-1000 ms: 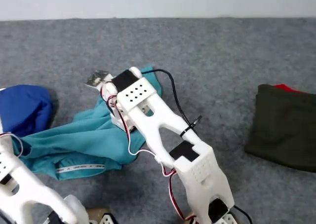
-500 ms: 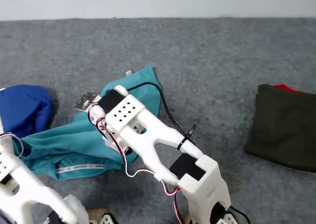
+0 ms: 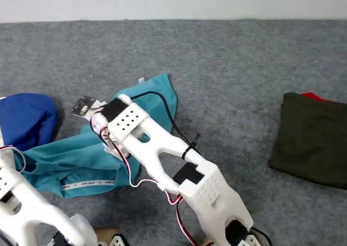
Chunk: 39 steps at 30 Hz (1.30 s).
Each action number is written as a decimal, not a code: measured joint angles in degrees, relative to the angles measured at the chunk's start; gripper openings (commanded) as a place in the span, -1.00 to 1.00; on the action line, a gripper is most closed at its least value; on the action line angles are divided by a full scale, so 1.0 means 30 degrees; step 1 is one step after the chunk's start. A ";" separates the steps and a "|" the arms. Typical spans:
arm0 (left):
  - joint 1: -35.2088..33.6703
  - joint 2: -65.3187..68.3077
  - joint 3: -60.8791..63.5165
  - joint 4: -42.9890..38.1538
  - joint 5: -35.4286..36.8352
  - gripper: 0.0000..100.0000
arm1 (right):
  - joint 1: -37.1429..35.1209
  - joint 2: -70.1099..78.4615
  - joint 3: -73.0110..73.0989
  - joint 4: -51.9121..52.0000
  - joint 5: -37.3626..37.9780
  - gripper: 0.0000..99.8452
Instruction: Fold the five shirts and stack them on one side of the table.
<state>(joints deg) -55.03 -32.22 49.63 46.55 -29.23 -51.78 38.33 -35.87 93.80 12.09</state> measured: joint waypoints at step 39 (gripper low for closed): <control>0.0000 0.0000 0.0000 0.0000 0.0000 -0.97 | -0.1260 0.1495 0.1758 0.0908 -0.1670 -0.80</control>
<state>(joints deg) -55.03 -32.22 49.63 46.55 -29.23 -55.56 42.81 -30.59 96.53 7.08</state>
